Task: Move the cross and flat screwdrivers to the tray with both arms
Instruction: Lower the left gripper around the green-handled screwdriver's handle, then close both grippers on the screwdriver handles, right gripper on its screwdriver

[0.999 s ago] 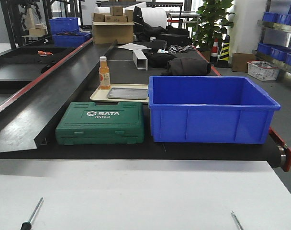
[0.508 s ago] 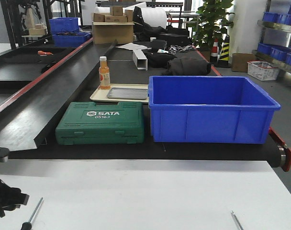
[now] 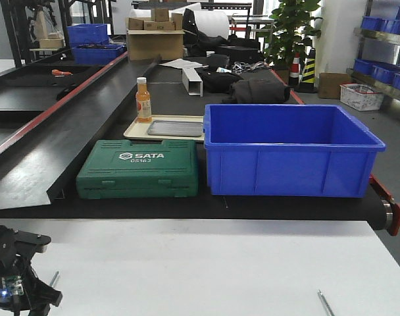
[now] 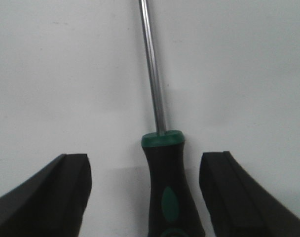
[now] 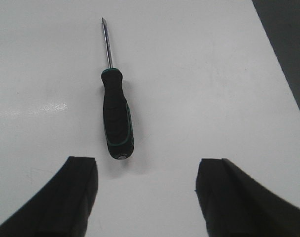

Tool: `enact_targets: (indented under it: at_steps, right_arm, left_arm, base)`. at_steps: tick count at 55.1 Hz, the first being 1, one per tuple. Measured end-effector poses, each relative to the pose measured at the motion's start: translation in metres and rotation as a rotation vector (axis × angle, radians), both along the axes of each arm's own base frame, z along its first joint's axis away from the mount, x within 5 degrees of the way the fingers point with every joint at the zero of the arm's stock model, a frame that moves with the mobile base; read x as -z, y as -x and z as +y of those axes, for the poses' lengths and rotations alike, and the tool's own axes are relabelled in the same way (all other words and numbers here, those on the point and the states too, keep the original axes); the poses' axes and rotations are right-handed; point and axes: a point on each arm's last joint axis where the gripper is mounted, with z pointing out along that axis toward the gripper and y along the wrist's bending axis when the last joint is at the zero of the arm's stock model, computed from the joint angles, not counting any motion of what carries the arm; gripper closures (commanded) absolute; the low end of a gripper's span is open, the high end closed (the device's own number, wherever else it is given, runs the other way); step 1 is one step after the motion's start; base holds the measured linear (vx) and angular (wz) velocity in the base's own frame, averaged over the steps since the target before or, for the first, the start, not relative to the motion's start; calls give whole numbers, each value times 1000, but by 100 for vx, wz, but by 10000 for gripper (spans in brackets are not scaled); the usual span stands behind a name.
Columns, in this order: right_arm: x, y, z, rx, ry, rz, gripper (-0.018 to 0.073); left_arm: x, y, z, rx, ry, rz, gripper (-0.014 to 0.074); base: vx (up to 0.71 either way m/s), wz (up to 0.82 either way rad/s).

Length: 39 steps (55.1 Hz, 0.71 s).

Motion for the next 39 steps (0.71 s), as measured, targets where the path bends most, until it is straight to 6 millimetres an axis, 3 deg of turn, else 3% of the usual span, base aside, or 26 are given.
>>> enact_targets:
  at_steps: [12,26,39]
  right_arm:
    - [-2,-2,0,-11,16,-23,47]
    - [0,-6,0,-17,10,51,47]
    - [-16,-53,-4,-74,33,201,47]
  left_arm:
    - [16,-1,0,5,0,49,21]
    - [20,-2,-3,4,27,61,21]
    - [23,-3,-7,2,81,60,59]
  base:
    - [0,0]
    - [0,0]
    - [0,0]
